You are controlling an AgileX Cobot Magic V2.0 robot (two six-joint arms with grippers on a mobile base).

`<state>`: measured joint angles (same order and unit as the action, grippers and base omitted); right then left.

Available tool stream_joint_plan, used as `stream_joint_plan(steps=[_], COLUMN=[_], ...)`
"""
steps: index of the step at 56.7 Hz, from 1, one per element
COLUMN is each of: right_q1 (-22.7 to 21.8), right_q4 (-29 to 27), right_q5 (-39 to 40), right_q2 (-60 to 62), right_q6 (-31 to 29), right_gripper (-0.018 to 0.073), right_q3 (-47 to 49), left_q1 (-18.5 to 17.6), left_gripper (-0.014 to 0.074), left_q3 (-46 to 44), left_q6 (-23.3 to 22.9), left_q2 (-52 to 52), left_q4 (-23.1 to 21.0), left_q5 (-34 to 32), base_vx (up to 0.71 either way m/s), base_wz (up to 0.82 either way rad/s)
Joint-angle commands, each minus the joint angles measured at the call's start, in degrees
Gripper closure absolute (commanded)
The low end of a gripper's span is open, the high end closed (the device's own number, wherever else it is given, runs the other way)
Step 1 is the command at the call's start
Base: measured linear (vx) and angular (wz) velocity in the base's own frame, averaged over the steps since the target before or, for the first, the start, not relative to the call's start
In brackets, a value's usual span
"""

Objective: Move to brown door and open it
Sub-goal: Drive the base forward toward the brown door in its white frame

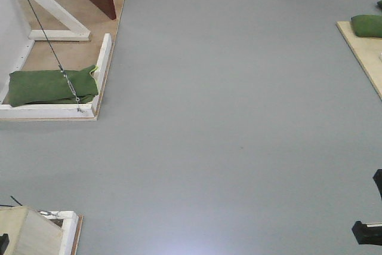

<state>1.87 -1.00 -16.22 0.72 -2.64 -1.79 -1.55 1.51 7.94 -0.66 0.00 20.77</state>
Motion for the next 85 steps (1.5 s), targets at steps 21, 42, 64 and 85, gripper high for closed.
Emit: stream_joint_plan(steps=[21, 42, 64, 85], right_q1=[-0.3, -0.3, -5.0, -4.1], right_q4=[0.3, 0.3, 0.2, 0.2], right_q5=[4.7, 4.7, 4.7, 4.7], right_q2=[0.6, 0.8, 0.8, 0.8], right_q6=[-0.3, -0.3, -0.3, -0.3], right_gripper=[0.0559, 0.0559, 0.0559, 0.0559], right_q3=[-0.3, -0.3, -0.3, -0.2], left_q1=[0.0, 0.0, 0.0, 0.0], left_gripper=[0.0603, 0.0603, 0.0603, 0.0603], left_q3=[-1.0, -1.0, -1.0, -1.0], left_q6=[-0.1, -0.1, -0.1, -0.1], left_q2=[-0.9, -1.1, -1.2, -1.2], left_q4=[0.0, 0.0, 0.0, 0.0], left_q5=[-4.4, -4.4, -4.4, -4.4], base_vx=[0.0, 0.0, 0.06, 0.19], base_wz=[0.0, 0.0, 0.0, 0.0])
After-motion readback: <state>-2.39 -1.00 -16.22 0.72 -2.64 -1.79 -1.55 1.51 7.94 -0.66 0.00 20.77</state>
